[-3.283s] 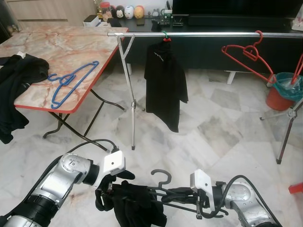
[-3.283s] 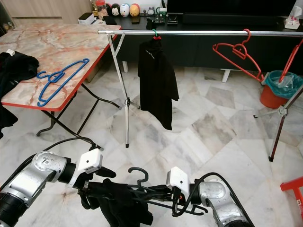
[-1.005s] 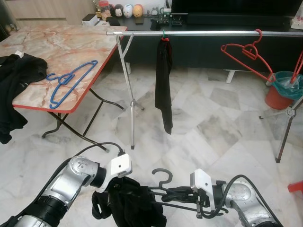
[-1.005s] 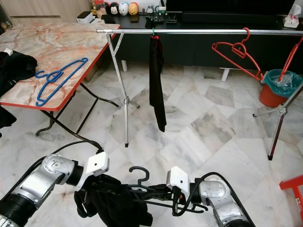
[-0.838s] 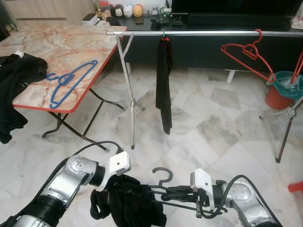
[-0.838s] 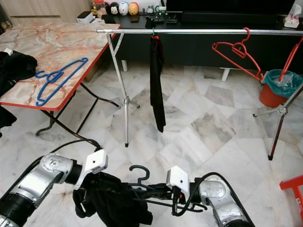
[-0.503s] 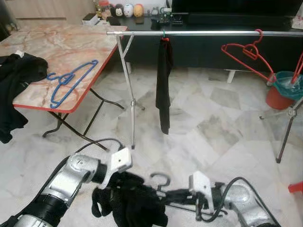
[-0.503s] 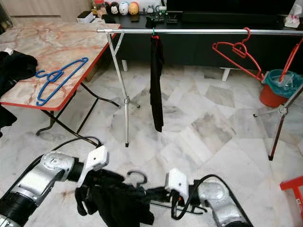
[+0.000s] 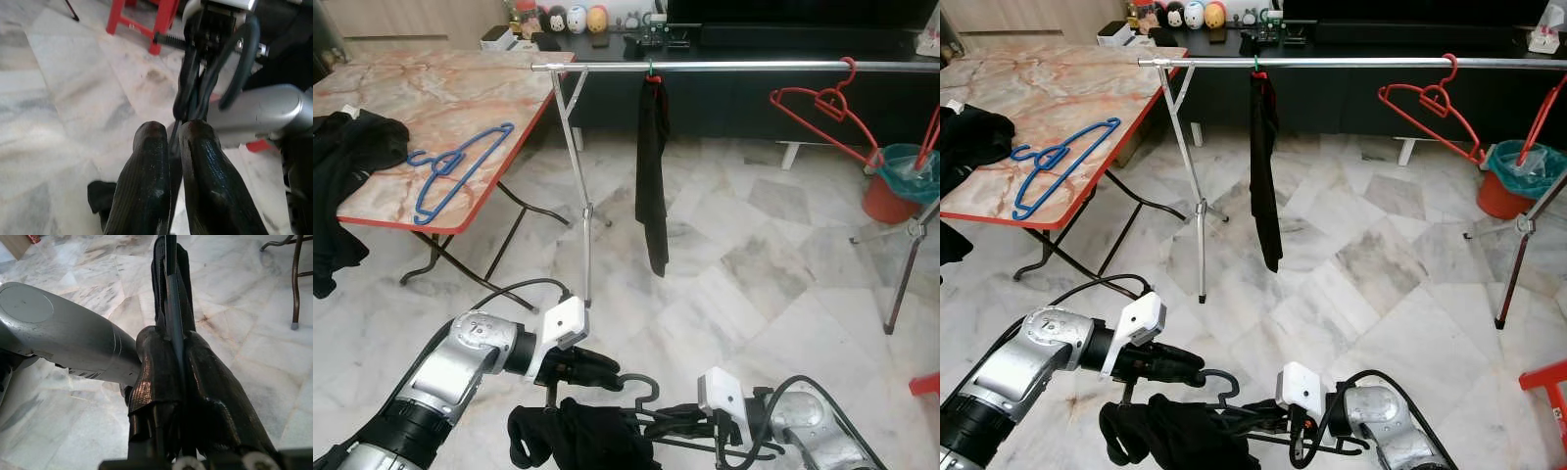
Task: Hang hanger
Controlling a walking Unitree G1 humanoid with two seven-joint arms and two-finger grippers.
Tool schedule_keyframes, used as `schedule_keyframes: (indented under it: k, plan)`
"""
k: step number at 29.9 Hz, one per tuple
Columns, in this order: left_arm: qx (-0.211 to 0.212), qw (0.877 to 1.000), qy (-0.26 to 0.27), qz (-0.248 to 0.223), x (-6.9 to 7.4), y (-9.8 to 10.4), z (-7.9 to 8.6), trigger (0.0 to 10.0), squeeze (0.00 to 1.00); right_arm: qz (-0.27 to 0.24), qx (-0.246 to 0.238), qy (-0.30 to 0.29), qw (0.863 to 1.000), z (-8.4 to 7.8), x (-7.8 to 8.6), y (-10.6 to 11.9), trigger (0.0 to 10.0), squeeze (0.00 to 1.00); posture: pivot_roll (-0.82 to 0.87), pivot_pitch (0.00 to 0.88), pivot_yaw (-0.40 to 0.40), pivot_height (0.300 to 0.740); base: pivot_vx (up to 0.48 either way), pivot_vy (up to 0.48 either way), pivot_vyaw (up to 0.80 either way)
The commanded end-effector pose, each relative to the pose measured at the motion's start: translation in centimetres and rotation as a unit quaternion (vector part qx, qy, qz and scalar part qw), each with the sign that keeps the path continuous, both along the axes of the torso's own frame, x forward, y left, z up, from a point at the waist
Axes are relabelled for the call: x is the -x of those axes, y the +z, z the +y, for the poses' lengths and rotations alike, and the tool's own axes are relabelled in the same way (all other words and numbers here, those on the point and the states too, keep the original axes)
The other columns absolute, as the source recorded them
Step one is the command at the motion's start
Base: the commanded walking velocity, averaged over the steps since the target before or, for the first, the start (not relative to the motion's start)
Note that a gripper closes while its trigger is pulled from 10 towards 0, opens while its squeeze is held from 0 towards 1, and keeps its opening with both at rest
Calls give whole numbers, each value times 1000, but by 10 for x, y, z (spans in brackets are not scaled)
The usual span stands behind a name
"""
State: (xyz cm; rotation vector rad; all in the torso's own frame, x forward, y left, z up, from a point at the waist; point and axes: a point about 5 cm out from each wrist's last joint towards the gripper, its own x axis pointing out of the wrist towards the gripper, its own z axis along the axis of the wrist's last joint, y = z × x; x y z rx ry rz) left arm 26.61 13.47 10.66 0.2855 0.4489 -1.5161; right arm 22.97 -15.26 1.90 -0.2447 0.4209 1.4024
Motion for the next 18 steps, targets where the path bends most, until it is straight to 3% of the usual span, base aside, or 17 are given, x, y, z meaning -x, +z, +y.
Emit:
schedule_keyframes:
  k: [1,3,8,18]
  plan:
    - [-27,999,-14,8,6,-7,4,10000,1000,-17,-9,-6,1000,1,-6,5,0,0,27,65,58,740,0,0,0]
    - [-47,999,-7,7,7,-15,7,10000,1000,-25,-12,-20,999,-2,-10,8,0,0,27,65,58,740,0,0,0]
    - [-50,998,24,5,4,-22,10,10000,1000,-36,-15,-44,998,-11,-17,14,0,0,27,68,61,740,0,0,0]
    - [-18,996,82,-14,-9,-16,16,10000,1000,-44,-6,-62,997,-26,-19,18,0,0,24,69,64,740,0,0,0]
